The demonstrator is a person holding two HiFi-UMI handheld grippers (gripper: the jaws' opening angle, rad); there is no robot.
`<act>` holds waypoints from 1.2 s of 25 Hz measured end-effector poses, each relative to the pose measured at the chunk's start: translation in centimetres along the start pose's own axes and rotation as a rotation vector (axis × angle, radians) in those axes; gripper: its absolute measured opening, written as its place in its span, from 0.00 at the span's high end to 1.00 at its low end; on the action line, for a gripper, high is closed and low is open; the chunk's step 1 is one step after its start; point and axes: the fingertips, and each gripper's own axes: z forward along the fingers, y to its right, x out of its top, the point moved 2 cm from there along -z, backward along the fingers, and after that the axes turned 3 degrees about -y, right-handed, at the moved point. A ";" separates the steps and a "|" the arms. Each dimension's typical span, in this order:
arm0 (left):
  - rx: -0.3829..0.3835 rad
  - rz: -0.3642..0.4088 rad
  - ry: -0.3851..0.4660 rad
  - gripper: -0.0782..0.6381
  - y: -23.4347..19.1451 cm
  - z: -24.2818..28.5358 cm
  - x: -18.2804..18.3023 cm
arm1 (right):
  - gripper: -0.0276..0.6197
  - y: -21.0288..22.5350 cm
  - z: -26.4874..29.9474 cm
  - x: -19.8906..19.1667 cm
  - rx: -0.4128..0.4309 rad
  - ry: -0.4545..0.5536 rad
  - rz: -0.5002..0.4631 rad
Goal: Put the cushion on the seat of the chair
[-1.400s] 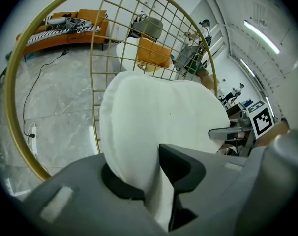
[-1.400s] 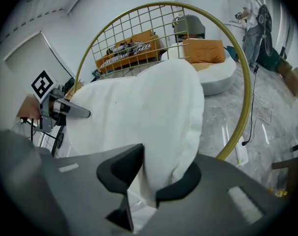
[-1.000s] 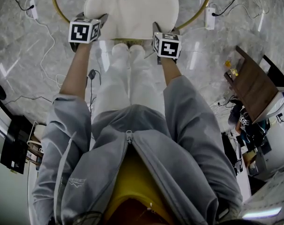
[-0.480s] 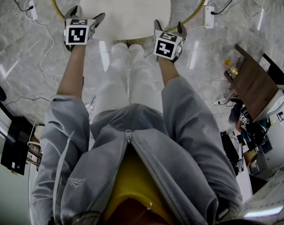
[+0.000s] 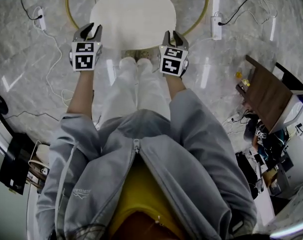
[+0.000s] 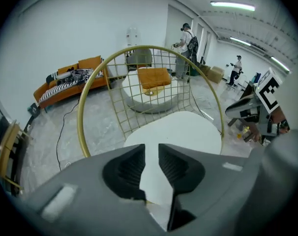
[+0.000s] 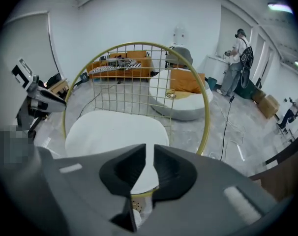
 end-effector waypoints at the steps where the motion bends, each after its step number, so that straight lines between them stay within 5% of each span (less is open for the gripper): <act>1: -0.005 0.008 0.009 0.79 0.6 -0.8 0.2 | 0.93 -0.4 -0.9 0.5 0.009 0.010 -0.006; 3: -0.013 0.017 0.029 0.88 1.8 -2.5 0.7 | 0.96 -0.9 -2.6 1.3 0.024 0.035 -0.019; 14: 0.011 -0.021 0.247 0.88 5.7 -14.0 6.6 | 0.96 -2.1 -14.4 7.8 0.047 0.244 -0.052; 30: 0.091 0.060 0.807 0.88 9.3 -35.3 22.6 | 0.96 -3.2 -36.6 22.7 0.041 0.821 -0.147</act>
